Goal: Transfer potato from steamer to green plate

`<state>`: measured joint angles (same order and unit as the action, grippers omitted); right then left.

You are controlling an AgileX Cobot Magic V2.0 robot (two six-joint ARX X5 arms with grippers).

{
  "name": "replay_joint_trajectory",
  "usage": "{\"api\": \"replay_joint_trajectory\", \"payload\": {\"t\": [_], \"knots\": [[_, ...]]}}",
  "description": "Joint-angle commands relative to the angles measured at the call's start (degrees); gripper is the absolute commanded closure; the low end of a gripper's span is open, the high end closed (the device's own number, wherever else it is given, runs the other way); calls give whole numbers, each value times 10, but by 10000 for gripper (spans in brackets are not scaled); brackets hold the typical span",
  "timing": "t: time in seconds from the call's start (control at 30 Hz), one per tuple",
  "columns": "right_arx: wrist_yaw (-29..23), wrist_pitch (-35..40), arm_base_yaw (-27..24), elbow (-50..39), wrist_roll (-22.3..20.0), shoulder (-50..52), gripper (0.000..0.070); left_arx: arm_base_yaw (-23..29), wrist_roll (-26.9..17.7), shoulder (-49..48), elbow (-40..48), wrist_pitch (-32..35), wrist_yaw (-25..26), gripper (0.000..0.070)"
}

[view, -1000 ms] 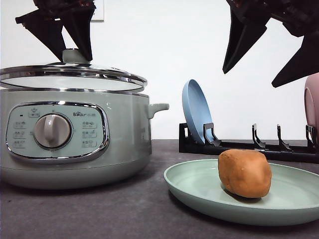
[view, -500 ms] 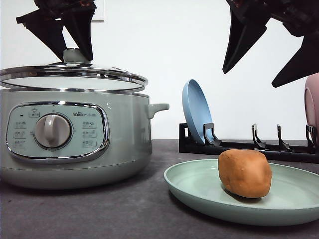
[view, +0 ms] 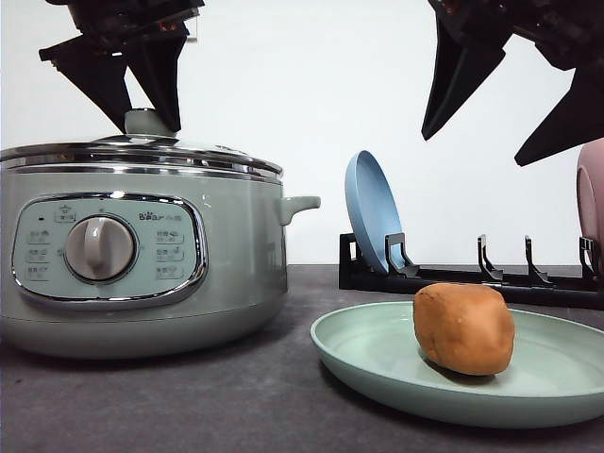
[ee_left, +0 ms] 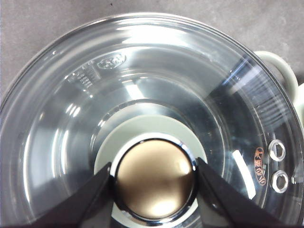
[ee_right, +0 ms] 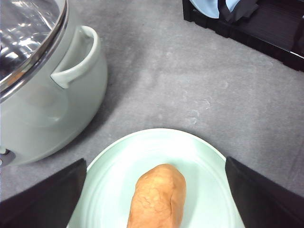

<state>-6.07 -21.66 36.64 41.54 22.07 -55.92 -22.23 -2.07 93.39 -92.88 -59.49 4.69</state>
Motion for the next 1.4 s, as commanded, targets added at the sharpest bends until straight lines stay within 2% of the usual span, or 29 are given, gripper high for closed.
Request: {"api": "replay_joint_trajectory", "payload": {"t": [0.0,0.4,0.47,0.57,0.67,0.7,0.77,1.2,1.27,1.37], "knots": [[-2,2,3,9,-7,-4,107,-3,-3,10,-16,16,3,691],[-2,2,3,9,-13,-4,107,-3,-3,20,-14,4,2,691],[-2,2,3,9,-13,-4,107,-3,-2,21,-14,-3,2,670],[-2,2,3,9,-14,-4,107,-3,0,21,-14,-9,2,534],[0,2,3,9,-15,-4,107,-4,0,21,-14,-9,3,290],[0,2,3,9,-15,-4,107,-4,0,21,-15,-9,3,236],[0,1,3,9,-15,-4,107,-4,0,20,-15,-9,3,177],[1,-4,3,9,-19,-4,107,-4,1,-45,-34,-9,4,185],[4,-4,3,9,-20,-4,107,-4,1,-62,-34,-13,13,186],[23,-6,3,9,-20,-4,107,-4,1,-85,-34,-24,54,187]]}}
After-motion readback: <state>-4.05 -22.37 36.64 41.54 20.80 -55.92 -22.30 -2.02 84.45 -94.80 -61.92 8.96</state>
